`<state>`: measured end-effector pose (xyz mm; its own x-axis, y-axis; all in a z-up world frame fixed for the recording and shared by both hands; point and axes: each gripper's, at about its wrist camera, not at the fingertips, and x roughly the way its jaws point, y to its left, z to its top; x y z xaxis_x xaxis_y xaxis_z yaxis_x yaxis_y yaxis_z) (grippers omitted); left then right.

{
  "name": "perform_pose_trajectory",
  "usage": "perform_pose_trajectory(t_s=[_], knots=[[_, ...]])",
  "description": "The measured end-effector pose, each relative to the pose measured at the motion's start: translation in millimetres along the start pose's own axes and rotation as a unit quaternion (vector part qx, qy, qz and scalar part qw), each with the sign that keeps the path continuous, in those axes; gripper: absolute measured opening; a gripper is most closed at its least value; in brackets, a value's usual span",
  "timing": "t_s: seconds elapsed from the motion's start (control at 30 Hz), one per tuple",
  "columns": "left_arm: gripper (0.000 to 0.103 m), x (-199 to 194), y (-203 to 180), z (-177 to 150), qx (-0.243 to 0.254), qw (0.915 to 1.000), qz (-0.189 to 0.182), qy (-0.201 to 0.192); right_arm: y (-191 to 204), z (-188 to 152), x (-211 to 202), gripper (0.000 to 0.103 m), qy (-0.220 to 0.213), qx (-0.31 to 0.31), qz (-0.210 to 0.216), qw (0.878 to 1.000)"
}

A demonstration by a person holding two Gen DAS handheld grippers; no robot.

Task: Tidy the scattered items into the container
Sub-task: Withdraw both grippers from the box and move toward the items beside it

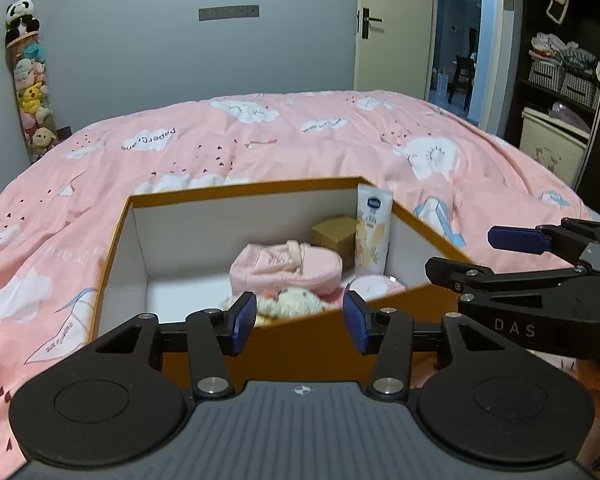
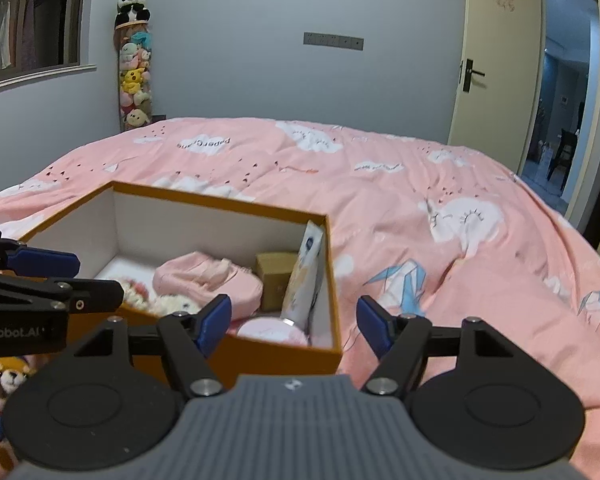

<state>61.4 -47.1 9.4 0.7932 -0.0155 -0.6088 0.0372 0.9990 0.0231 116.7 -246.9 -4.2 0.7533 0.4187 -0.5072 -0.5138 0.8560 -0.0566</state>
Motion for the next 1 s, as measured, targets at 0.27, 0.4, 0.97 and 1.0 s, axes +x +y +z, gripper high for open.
perform_pose_trajectory(t_s=[0.27,0.4,0.97,1.0], knots=[[0.057,-18.5,-1.2,-15.1,0.014,0.9998,0.008,-0.015,9.1,-19.6,-2.3,0.074,0.027,-0.002,0.016,0.999],[0.057,-26.4,-0.2,-24.3,0.022,0.9997,0.009,-0.010,12.4,-25.8,-5.8,0.080,0.038,-0.001,0.029,0.999],[0.057,-27.3,6.5,-56.5,0.035,0.9969,-0.027,0.065,18.3,-50.4,-6.4,0.084,0.120,0.012,0.068,0.990],[0.058,-26.1,6.5,-57.2,0.036,0.9963,-0.030,0.072,17.1,-51.2,-5.7,0.084,0.124,0.015,0.071,0.990]])
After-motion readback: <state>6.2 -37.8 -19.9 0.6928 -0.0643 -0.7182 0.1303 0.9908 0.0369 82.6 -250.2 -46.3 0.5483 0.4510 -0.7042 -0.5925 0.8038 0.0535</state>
